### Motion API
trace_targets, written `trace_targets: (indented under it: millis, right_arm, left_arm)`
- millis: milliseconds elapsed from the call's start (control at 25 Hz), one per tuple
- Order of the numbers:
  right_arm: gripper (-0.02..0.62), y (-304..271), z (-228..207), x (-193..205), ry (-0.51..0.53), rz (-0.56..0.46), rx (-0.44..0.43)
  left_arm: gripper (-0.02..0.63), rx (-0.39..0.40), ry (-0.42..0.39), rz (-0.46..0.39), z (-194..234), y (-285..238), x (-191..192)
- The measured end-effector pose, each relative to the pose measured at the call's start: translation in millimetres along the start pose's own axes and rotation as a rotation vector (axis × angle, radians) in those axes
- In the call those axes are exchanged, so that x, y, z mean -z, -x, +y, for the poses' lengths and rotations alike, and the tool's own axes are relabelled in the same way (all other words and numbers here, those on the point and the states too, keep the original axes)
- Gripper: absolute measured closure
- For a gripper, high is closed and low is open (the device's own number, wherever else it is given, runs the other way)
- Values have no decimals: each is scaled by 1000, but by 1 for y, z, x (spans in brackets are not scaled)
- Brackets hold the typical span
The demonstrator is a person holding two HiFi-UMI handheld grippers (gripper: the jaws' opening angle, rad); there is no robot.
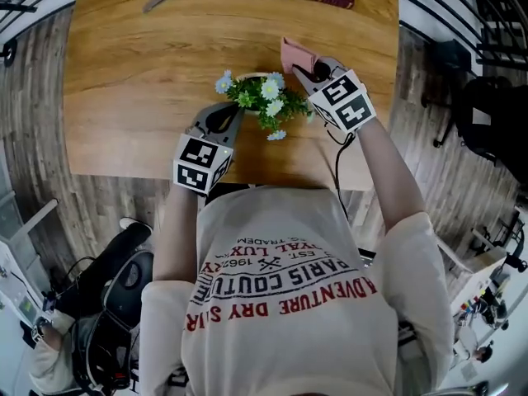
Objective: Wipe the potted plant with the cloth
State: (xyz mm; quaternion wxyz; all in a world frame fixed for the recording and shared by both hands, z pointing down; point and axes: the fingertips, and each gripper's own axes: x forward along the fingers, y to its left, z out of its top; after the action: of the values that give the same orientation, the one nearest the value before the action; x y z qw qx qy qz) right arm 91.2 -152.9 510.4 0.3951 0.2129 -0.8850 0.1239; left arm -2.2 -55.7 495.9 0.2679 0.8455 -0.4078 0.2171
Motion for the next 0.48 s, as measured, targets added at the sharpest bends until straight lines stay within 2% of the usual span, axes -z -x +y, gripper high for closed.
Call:
trace_targets:
  millis: [120, 400, 480]
  right_arm:
    - [560, -15, 6, -4, 17, 19, -75]
    - [560, -31, 25, -21, -50, 10, -237]
    - [560, -32, 31, -27, -40, 21, -271]
  left_arm:
    - [589, -8, 9, 9, 2, -1, 0]
    - [589, -18, 31, -9, 5, 0, 0]
    - [589, -19, 34, -10, 4, -1, 1]
